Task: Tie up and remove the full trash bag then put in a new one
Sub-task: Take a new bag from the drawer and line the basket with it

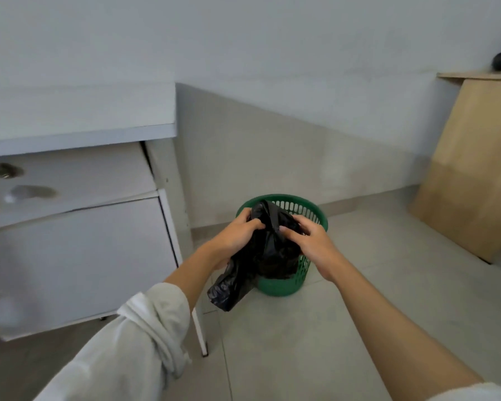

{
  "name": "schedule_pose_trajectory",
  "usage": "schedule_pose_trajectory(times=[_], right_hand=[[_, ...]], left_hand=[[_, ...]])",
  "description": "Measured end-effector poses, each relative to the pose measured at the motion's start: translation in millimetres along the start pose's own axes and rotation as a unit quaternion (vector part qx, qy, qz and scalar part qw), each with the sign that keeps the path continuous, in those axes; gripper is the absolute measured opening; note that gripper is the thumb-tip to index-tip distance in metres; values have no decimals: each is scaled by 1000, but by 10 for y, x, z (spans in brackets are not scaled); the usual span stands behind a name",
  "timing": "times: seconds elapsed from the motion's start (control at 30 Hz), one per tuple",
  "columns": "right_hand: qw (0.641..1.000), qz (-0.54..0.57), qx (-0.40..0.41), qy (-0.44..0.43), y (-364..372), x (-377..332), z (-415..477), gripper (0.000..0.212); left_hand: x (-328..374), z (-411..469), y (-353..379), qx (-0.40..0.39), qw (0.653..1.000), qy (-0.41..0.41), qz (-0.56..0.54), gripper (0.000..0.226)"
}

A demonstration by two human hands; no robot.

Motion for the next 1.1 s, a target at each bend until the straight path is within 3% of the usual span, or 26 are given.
schedule_pose_trajectory(times=[0.17, 0.2, 0.3, 0.37, 0.47, 0.6, 0.7, 0.77, 0.87, 0.97, 1.0, 1.07, 1.1], right_hand=[[998, 50, -11, 43, -148, 166, 468, 19], [996, 73, -27, 52, -154, 213, 589, 27], [993, 63, -88, 49, -123, 329, 956, 79], [990, 18, -130, 59, -71, 431, 1198, 93], [987, -32, -141, 66, -61, 577, 1581, 69], [993, -40, -87, 64, -162, 761, 2033, 33], [998, -17, -16, 62, -325, 900, 2213, 17], [998, 12, 26, 64, -431, 1022, 2253, 15], [997, 10, 46, 67, -505, 1266, 2257, 16], [990, -109, -37, 86, -409, 1582, 2109, 35], [968, -207, -82, 113, -380, 1744, 2028, 41], [888, -400, -163, 155, -367, 2054, 1833, 64], [861, -446, -195, 149, -345, 2152, 1759, 72]], left_hand=[[43, 631, 49, 2, 1000, 4, 0, 26], [22, 763, 34, 2, 1000, 0, -3, 26], [-28, 1135, -66, 31, 999, -13, -19, 25], [-65, 1346, -129, 47, 996, -41, -56, 23], [-151, 1654, -231, 57, 992, -83, -82, 29], [-227, 2008, -360, 51, 992, -82, -82, 54], [-320, 2203, -386, 29, 997, -68, 9, 75], [-379, 2328, -355, 25, 990, -41, 133, 71], [-415, 2448, -223, 52, 963, 30, 261, 42], [-552, 2422, -106, 83, 946, 58, 306, 33], [-635, 2389, -90, 92, 944, 56, 313, 32], [-812, 2304, -53, 100, 940, 46, 323, 28], [-888, 2260, -34, 101, 939, 45, 327, 26]])
Point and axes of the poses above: each hand's wrist, its own z-axis towards the middle knuckle, its own y-axis out of the palm, x = y × z, the point moved 6 cm from there along z, towards the middle knuckle, and after that the axes turned 13 degrees about -z, right-handed, at the moved point
